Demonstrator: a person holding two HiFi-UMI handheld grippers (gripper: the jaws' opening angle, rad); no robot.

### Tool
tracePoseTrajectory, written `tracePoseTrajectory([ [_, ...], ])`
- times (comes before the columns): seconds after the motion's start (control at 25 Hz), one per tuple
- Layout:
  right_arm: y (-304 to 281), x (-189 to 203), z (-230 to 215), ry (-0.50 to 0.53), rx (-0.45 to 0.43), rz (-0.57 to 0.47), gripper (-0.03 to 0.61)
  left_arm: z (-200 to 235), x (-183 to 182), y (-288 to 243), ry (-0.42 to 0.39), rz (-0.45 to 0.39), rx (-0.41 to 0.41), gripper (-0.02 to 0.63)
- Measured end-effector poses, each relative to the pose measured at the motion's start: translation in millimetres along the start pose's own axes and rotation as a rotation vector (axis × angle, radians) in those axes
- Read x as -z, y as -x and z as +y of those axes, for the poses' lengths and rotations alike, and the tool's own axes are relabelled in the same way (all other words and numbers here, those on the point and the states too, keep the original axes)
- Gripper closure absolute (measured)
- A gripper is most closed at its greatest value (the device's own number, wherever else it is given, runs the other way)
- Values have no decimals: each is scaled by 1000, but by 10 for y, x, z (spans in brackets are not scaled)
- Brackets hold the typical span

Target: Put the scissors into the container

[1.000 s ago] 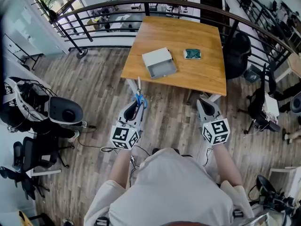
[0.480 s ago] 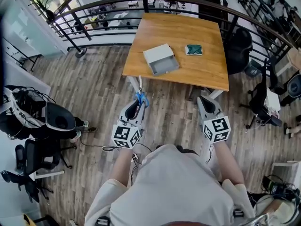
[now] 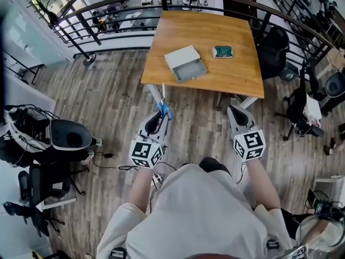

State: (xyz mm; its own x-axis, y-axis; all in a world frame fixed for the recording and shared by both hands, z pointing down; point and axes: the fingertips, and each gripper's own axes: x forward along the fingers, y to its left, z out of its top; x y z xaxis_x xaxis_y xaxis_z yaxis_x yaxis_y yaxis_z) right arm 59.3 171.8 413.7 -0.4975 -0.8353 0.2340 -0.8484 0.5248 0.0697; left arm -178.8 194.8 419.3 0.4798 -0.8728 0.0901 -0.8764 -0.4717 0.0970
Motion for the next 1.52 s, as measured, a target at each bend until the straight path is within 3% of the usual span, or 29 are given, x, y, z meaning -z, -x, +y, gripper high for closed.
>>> tracePoseTrajectory([
  [0.64, -326, 78, -166, -14, -12, 25, 578, 177, 72, -301, 16, 15, -12, 543],
  [1.52, -1695, 38, -1444, -10, -155, 45, 578, 446, -40, -1910, 28, 30, -127, 543],
])
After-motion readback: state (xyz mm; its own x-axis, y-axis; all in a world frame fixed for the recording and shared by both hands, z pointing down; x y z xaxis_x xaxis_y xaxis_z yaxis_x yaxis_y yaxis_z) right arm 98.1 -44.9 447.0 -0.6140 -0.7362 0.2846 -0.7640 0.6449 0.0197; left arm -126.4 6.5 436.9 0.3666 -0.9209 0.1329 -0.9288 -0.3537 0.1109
